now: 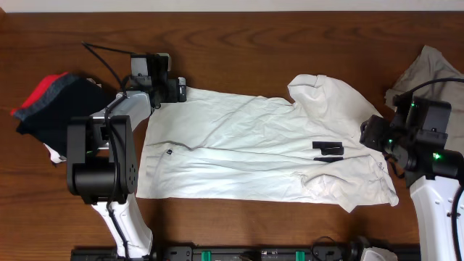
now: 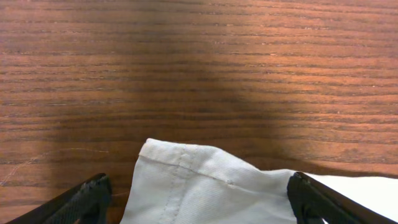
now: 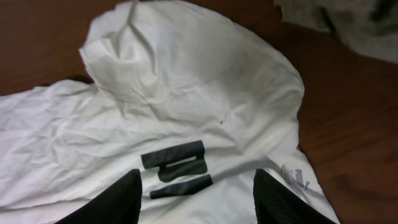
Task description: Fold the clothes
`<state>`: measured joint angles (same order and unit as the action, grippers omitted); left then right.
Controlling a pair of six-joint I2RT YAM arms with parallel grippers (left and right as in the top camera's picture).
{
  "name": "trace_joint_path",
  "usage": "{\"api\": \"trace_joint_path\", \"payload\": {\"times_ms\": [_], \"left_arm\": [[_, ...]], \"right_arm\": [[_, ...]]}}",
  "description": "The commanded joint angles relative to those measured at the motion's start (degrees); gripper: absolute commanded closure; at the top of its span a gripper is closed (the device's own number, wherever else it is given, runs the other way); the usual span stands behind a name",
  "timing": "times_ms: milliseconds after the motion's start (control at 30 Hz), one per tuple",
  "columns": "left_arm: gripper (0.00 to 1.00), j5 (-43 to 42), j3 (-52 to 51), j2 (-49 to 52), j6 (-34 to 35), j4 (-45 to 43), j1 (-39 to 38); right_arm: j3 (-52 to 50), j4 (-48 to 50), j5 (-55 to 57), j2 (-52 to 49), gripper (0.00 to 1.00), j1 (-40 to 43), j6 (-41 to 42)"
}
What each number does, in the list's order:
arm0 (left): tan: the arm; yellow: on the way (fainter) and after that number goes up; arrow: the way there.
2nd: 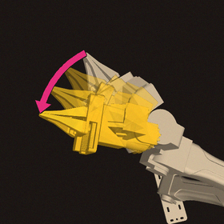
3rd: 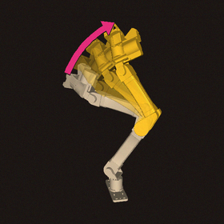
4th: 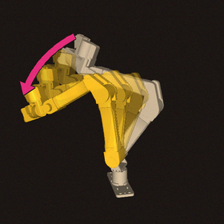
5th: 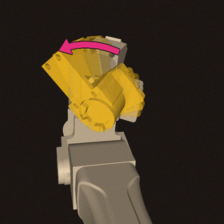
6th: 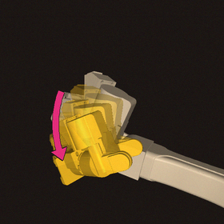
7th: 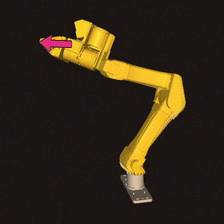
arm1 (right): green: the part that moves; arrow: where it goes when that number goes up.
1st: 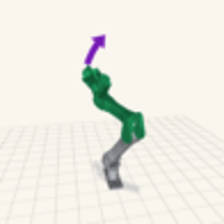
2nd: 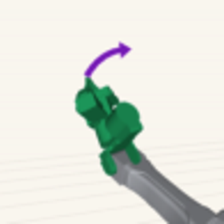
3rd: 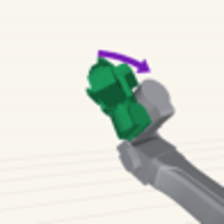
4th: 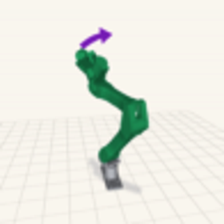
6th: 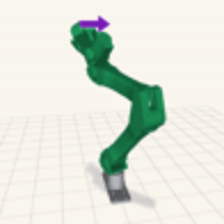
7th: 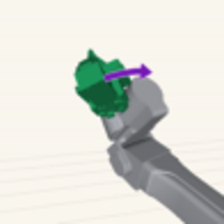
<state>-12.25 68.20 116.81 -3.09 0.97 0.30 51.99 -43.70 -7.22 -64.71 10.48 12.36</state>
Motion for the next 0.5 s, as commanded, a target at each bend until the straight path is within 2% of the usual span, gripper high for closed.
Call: {"api": "trace_joint_path", "payload": {"times_ms": [0,100,167,300,400,467], "left_arm": [[0.13,-0.9,0.5,1.8,-0.1,0.7,0.3],[0.19,-0.9,0.5,1.7,-0.1,0.6,0.3],[0.27,-0.9,0.5,1.6,-0.1,0.7,0.3],[0.38,-1.1,0.5,1.2,0.4,0.7,0.3],[0.62,-1.3,0.5,0.7,0.6,0.9,0.3],[0.7,-1.3,0.5,0.2,0.9,1.4,0.3]], "right_arm": [[-0.4,-0.5,1.0,-1.3,0.44,-0.4,-0.7],[-0.4,-0.9,1.0,-2.3,0.44,-0.4,-0.7],[-0.4,-0.9,1.1,-3.0,0.44,-0.4,-0.7],[-0.4,-0.9,1.3,-3.9,0.44,-0.4,-0.7],[-0.4,-0.7,2.5,-4.5,0.44,-0.4,-0.7],[-0.4,-0.7,3.5,-4.9,0.44,-0.4,-0.7]]}}
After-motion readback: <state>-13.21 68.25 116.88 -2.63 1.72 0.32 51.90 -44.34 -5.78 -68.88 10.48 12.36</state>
